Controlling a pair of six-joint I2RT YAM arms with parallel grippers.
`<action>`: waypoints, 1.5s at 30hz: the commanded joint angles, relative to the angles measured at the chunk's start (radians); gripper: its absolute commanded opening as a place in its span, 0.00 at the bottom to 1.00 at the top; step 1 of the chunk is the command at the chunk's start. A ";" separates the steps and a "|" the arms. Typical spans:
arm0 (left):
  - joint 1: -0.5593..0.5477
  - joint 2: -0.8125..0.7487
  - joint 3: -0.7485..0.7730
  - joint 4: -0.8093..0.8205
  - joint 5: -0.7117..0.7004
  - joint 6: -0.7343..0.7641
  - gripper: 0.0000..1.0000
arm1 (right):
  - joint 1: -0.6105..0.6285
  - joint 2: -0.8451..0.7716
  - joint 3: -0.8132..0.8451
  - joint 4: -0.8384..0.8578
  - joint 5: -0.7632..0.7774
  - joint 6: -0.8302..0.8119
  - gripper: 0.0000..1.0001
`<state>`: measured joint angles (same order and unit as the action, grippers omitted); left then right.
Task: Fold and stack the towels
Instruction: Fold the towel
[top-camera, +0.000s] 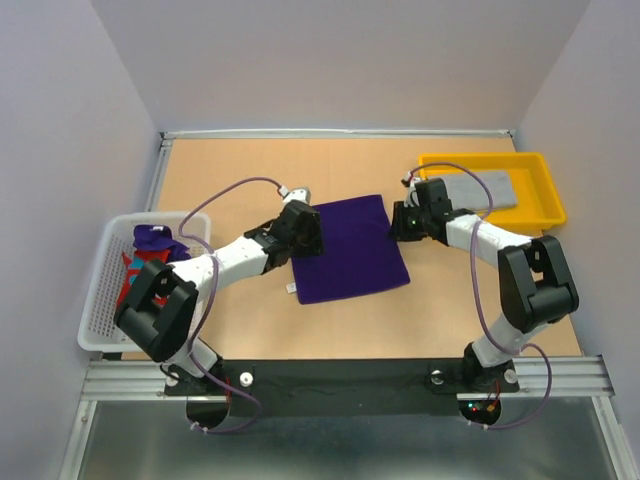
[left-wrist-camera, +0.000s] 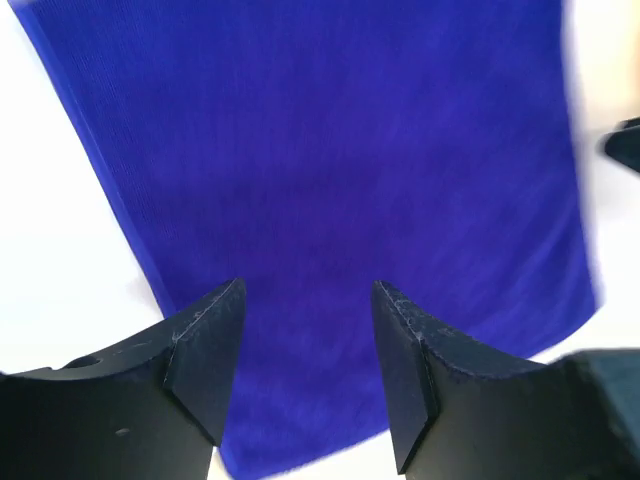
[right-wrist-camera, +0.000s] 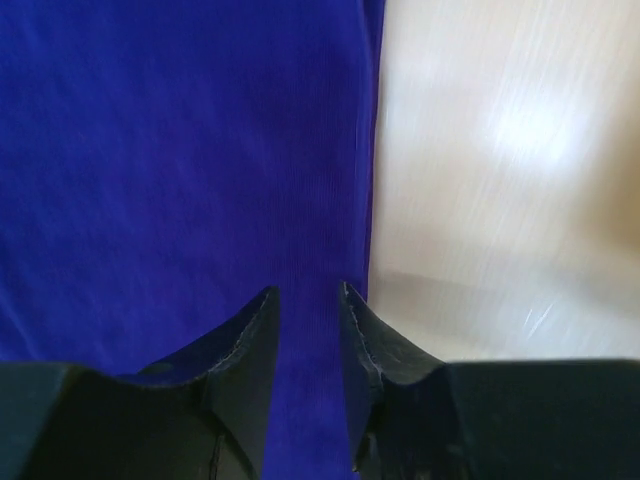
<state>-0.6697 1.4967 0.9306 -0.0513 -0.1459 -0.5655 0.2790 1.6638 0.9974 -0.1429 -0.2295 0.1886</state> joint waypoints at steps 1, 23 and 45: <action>-0.040 0.025 -0.056 -0.022 0.029 -0.030 0.63 | 0.029 -0.082 -0.106 -0.119 0.021 0.069 0.35; -0.084 -0.144 -0.049 -0.180 0.005 0.099 0.80 | 0.060 -0.280 -0.054 -0.365 -0.014 0.014 0.50; 0.117 -0.020 0.117 -0.203 -0.046 0.550 0.96 | 0.058 0.281 0.544 -0.480 0.002 -0.802 0.50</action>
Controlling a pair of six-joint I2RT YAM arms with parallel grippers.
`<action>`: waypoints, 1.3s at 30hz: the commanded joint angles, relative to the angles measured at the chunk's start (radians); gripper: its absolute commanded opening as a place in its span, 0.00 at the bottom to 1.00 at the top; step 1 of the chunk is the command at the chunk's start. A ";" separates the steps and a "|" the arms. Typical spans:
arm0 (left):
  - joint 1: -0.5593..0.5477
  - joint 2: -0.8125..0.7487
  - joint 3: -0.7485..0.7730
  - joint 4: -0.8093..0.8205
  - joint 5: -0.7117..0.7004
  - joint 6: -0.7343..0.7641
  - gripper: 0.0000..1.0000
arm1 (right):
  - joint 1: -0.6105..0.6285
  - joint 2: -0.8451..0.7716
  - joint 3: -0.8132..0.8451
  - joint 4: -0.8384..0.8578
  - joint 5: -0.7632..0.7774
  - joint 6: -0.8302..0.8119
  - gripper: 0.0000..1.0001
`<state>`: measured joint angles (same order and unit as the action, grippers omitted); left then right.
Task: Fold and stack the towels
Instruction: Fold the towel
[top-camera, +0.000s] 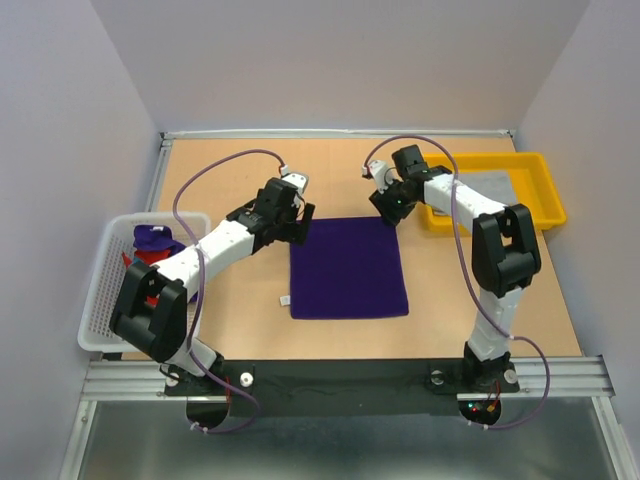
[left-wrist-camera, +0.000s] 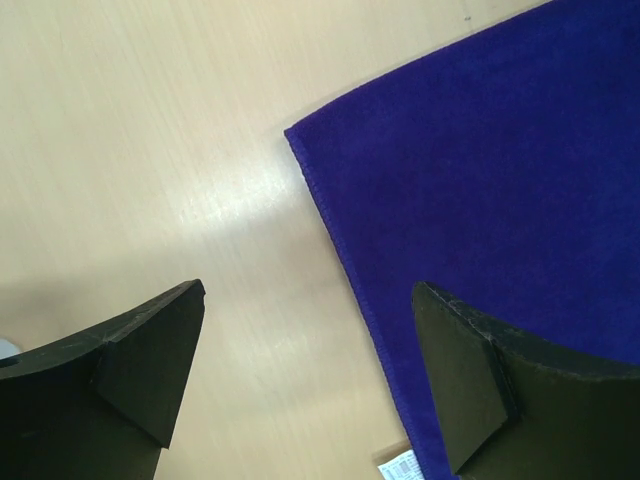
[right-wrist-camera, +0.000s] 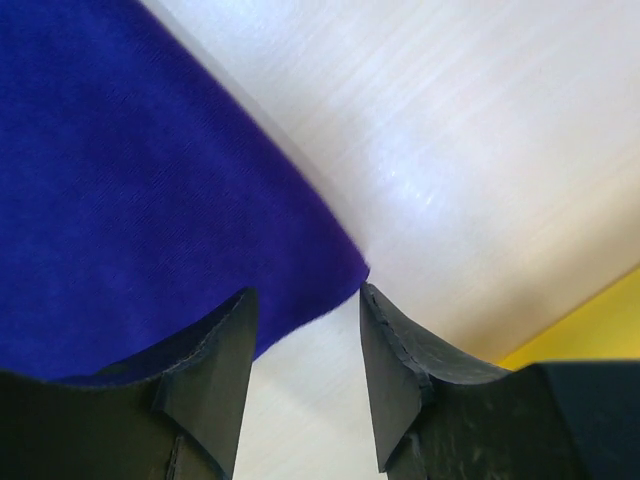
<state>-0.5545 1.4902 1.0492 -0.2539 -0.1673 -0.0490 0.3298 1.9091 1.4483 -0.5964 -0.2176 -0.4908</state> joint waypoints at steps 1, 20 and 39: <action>0.002 -0.013 -0.006 0.004 -0.031 0.032 0.96 | 0.008 0.059 0.112 -0.028 -0.014 -0.130 0.50; 0.013 0.041 0.041 0.012 -0.012 0.043 0.93 | 0.006 0.171 0.165 -0.066 0.006 -0.166 0.31; 0.107 0.346 0.327 -0.013 0.110 0.287 0.76 | -0.011 0.194 0.164 -0.066 -0.046 -0.178 0.01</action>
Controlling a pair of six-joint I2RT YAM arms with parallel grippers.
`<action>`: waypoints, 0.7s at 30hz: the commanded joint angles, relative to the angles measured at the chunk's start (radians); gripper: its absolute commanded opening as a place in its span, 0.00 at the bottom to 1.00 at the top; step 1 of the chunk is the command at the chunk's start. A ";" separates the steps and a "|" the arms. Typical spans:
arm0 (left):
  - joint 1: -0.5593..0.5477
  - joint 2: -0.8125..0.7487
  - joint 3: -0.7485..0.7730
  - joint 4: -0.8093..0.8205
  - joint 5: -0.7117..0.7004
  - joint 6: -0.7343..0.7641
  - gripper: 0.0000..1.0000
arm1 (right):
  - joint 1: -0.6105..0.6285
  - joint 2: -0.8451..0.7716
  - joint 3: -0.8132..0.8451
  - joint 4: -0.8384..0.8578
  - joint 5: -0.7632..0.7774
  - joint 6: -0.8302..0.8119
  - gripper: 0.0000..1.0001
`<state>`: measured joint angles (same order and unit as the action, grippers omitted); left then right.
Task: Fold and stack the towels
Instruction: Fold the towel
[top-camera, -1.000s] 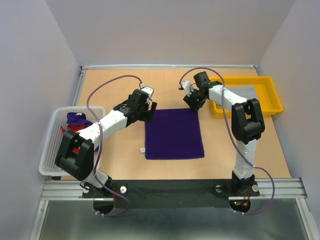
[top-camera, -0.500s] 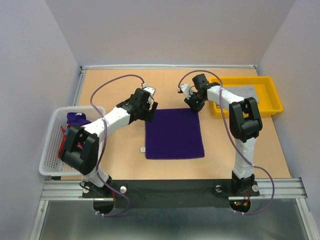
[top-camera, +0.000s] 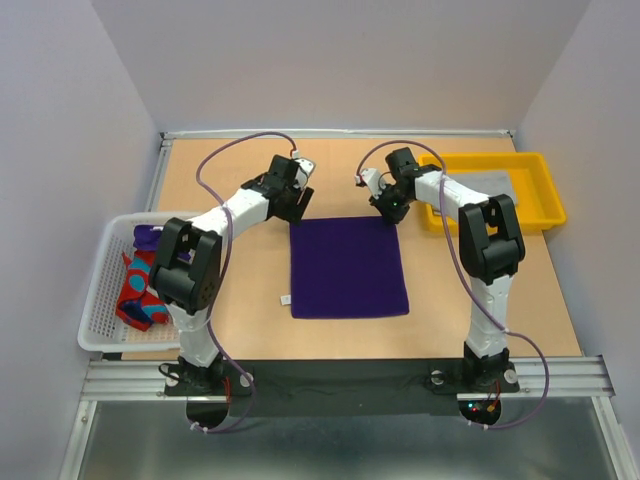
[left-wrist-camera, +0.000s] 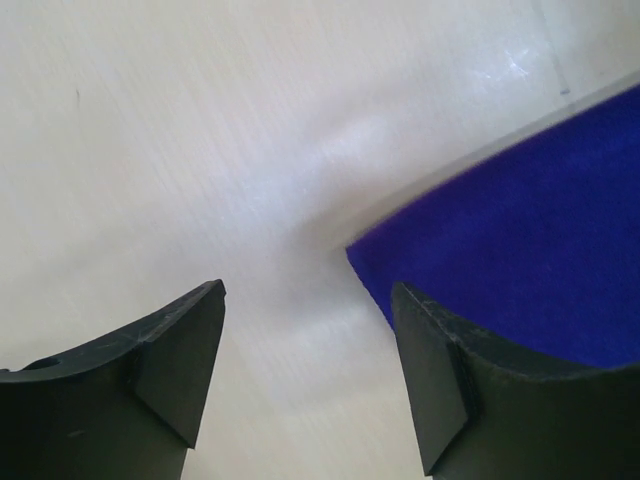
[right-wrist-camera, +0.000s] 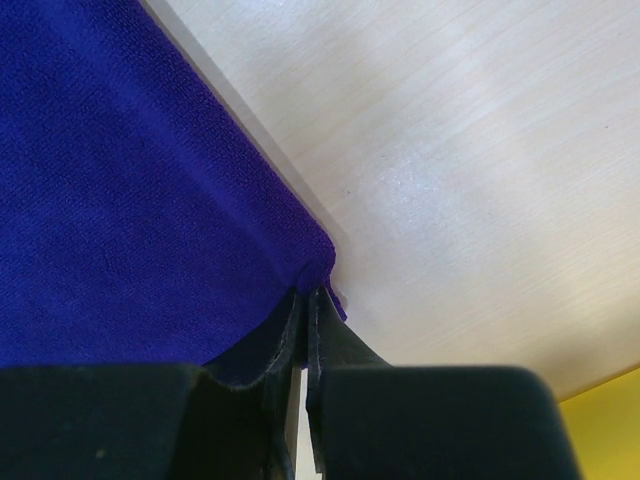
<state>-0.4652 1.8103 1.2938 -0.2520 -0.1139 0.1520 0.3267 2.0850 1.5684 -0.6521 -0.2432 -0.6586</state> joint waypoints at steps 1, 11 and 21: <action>0.019 0.035 0.094 -0.018 0.071 0.096 0.75 | -0.008 0.021 0.044 -0.011 -0.022 -0.010 0.01; 0.017 0.098 0.136 -0.075 0.231 0.176 0.63 | -0.008 0.024 0.045 -0.009 -0.024 -0.009 0.01; 0.023 0.193 0.209 -0.108 0.212 0.198 0.53 | -0.008 0.027 0.042 -0.011 -0.025 -0.004 0.01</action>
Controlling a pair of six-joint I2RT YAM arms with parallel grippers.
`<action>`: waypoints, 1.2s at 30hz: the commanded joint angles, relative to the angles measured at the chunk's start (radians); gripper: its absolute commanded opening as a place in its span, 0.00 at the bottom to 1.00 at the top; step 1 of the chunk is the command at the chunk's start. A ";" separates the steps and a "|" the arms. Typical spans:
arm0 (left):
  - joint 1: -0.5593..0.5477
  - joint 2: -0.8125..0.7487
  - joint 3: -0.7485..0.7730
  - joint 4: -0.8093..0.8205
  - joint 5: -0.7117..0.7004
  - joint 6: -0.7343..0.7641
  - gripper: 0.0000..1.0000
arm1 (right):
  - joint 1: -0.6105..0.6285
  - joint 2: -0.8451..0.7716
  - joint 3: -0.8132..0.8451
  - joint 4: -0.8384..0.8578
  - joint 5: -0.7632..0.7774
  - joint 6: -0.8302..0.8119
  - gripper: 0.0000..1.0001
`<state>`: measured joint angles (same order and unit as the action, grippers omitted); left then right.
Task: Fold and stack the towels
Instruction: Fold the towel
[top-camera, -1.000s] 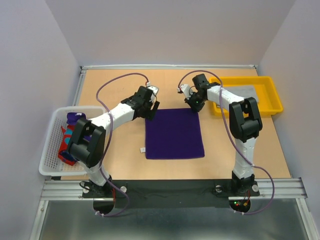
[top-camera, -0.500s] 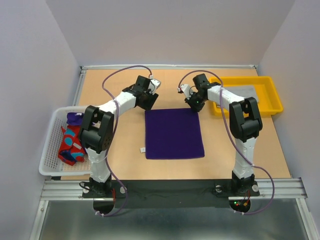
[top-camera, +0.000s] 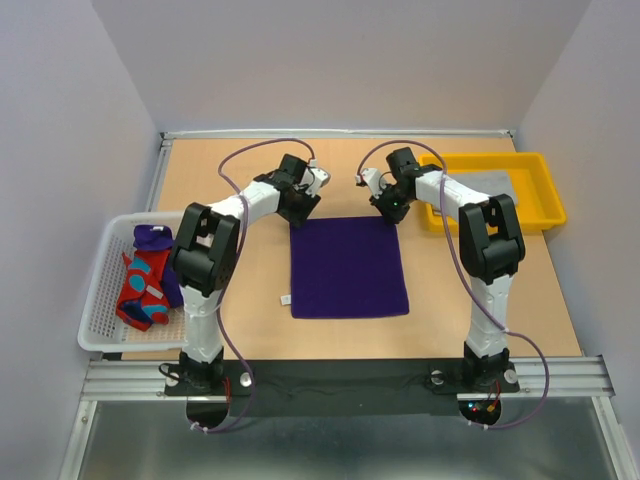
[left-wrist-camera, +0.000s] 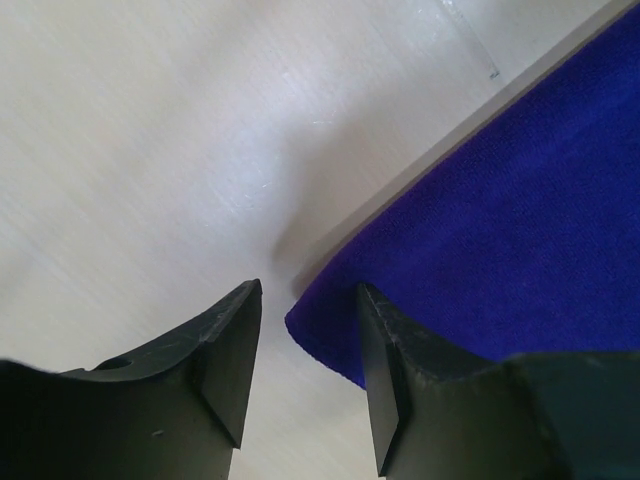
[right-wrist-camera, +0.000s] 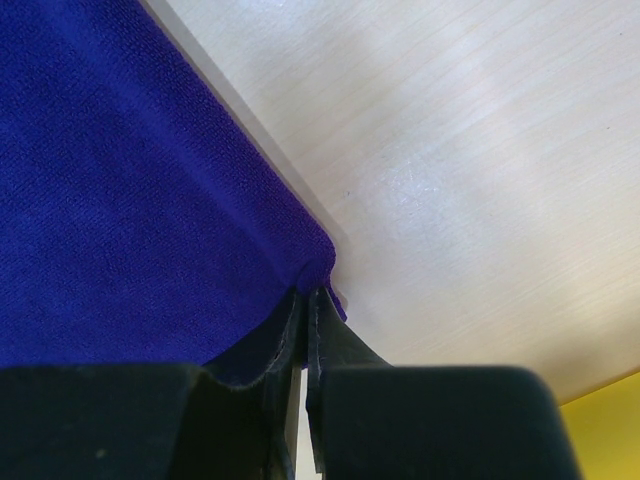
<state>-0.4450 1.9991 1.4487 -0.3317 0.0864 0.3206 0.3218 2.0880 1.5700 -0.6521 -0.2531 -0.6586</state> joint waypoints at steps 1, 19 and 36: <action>0.006 0.009 0.058 -0.032 0.010 0.032 0.53 | -0.003 0.024 0.042 -0.009 -0.017 -0.004 0.01; 0.045 0.059 0.084 -0.079 0.041 0.043 0.53 | -0.003 0.029 0.041 -0.011 -0.009 -0.001 0.00; 0.063 0.130 0.084 -0.112 0.064 0.051 0.00 | -0.027 0.038 0.068 -0.009 -0.012 -0.007 0.00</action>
<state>-0.4034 2.0876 1.5314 -0.4023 0.1841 0.3473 0.3141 2.0995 1.5856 -0.6552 -0.2596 -0.6582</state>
